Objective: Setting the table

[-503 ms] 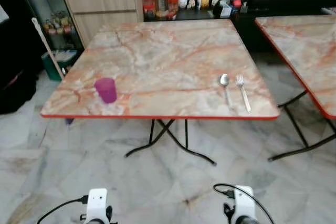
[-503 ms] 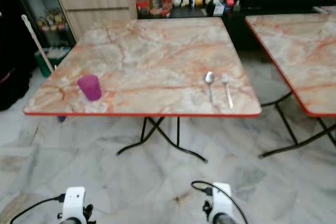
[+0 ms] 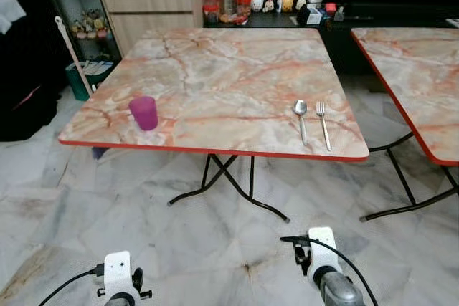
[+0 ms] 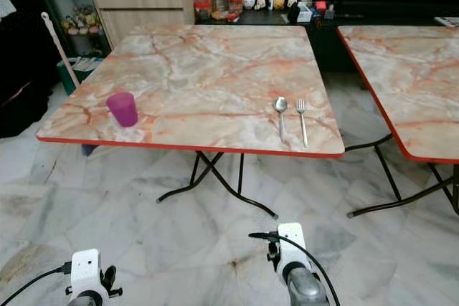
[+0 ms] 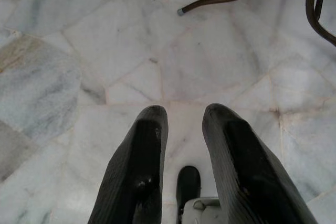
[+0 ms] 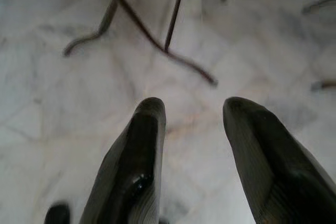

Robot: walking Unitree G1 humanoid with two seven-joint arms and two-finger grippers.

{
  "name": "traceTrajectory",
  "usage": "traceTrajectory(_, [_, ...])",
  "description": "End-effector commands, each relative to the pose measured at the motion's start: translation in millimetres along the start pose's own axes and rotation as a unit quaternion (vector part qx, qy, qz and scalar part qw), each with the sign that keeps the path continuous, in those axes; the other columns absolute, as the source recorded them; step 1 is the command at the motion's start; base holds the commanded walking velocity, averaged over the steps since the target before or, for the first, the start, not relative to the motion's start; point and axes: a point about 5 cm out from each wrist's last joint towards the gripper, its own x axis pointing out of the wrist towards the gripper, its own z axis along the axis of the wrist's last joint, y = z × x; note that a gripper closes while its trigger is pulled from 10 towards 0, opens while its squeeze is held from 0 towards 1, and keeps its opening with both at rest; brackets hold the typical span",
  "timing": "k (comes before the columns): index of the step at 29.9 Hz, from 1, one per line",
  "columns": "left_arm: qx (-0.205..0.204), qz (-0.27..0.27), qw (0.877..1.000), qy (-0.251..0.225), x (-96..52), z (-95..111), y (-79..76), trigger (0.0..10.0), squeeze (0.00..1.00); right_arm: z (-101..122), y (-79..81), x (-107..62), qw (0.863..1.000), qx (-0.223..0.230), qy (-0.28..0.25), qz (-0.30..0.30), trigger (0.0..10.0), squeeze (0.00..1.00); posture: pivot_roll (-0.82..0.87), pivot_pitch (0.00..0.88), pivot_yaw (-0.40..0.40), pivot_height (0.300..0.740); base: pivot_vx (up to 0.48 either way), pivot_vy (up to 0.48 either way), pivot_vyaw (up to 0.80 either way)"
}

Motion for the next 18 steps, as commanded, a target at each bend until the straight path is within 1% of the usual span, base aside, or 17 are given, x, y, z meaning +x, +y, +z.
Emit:
traceTrajectory(1, [0.001, -0.002, 1.000, 0.011, -1.6, -4.9, 0.8, 10.0, 0.00, 37.3, 3.6, 9.0, 0.997, -0.014, -0.077, 0.008, 10.0, 0.00, 0.02, 0.000, 0.008, 0.732, 0.000, 0.000, 0.00])
traceTrajectory(2, [0.001, -0.002, 1.000, 0.011, -1.6, -4.9, 0.8, 10.0, 0.00, 37.3, 3.6, 9.0, 0.997, -0.014, -0.077, 0.008, 10.0, 0.00, 0.02, 0.000, 0.008, 0.732, 0.000, 0.000, 0.00])
traceTrajectory(3, [0.002, -0.005, 1.000, 0.020, -2.6, -8.4, -0.6, 10.0, 0.00, 55.7, 9.3, 12.2, 0.993, -0.018, -0.114, 0.021, 10.0, 0.00, 0.02, 0.000, 0.011, 0.732, 0.000, 0.000, 0.00])
traceTrajectory(4, [0.003, -0.007, 1.000, 0.022, -2.9, -9.4, -1.5, 10.0, 0.00, 62.8, 12.2, 13.2, 0.991, -0.021, -0.127, 0.027, 10.0, 0.00, 0.02, 0.000, 0.011, 0.732, 0.000, 0.000, 0.00])
traceTrajectory(5, [0.003, -0.007, 1.000, 0.022, -2.9, -9.4, -1.5, 10.0, 0.00, 62.8, 12.2, 13.2, 0.991, -0.021, -0.127, 0.027, 10.0, 0.00, 0.02, 0.000, 0.011, 0.732, 0.000, 0.000, 0.00])
traceTrajectory(6, [0.005, -0.009, 1.000, 0.029, -4.3, -13.0, -1.5, 10.0, 0.00, 80.7, 20.7, 14.6, 0.985, -0.025, -0.164, 0.044, 10.0, 0.00, 0.01, 0.000, 0.011, 0.732, 0.000, 0.000, 0.00])
traceTrajectory(7, [0.006, -0.009, 0.999, 0.030, -4.6, -13.9, -1.4, 10.0, 0.00, 84.3, 22.4, 14.8, 0.984, -0.026, -0.172, 0.047, 10.0, 0.00, 0.01, 0.000, 0.011, 0.732, 0.000, 0.000, 0.00])
traceTrajectory(9, [0.005, -0.008, 0.999, 0.032, -4.9, -14.5, -0.8, 10.0, 0.00, 98.6, 29.0, 14.4, 0.977, -0.027, -0.202, 0.056, 10.0, 0.00, 0.01, 0.000, 0.009, 0.732, 0.000, 0.000, 0.00])
traceTrajectory(10, [0.005, -0.008, 0.999, 0.032, -4.9, -14.5, -0.8, 10.0, 0.00, 98.6, 29.0, 14.4, 0.977, -0.027, -0.202, 0.056, 10.0, 0.00, 0.01, 0.000, 0.009, 0.732, 0.000, 0.000, 0.00])
traceTrajectory(11, [0.005, -0.007, 0.999, 0.032, -4.9, -14.4, -0.6, 10.0, 0.00, 105.0, 31.7, 13.8, 0.974, -0.026, -0.217, 0.058, 10.0, 0.00, 0.01, 0.000, 0.007, 0.732, 0.000, 0.000, 0.00])
traceTrajectory(12, [0.003, -0.006, 1.000, 0.030, -4.9, -14.1, 0.4, 10.0, 0.00, 118.8, 38.6, 10.8, 0.965, -0.029, -0.250, 0.067, 10.0, 0.00, 0.01, 0.000, 0.008, 0.732, 0.000, 0.000, 0.00])
traceTrajectory(16, [0.003, -0.006, 1.000, 0.029, -5.0, -14.1, 0.9, 10.0, 0.00, 122.9, 41.0, 9.1, 0.962, -0.030, -0.262, 0.071, 10.0, 0.00, 0.01, 0.000, 0.008, 0.732, 0.000, 0.000, 0.00])
traceTrajectory(17, [0.005, -0.007, 0.999, 0.033, -5.3, -15.2, 0.9, 10.0, 0.00, 135.5, 46.9, 8.3, 0.956, -0.026, -0.282, 0.074, 10.0, 0.00, -0.01, 0.000, 0.024, 0.732, 0.000, 0.000, 0.00])
traceTrajectory(18, [0.009, -0.008, 0.999, 0.039, -5.5, -16.5, 0.6, 10.0, 0.00, 154.6, 55.6, 8.0, 0.949, -0.016, -0.305, 0.077, 10.0, 0.00, -0.02, 0.000, 0.031, 0.732, 0.000, 0.000, 0.00])
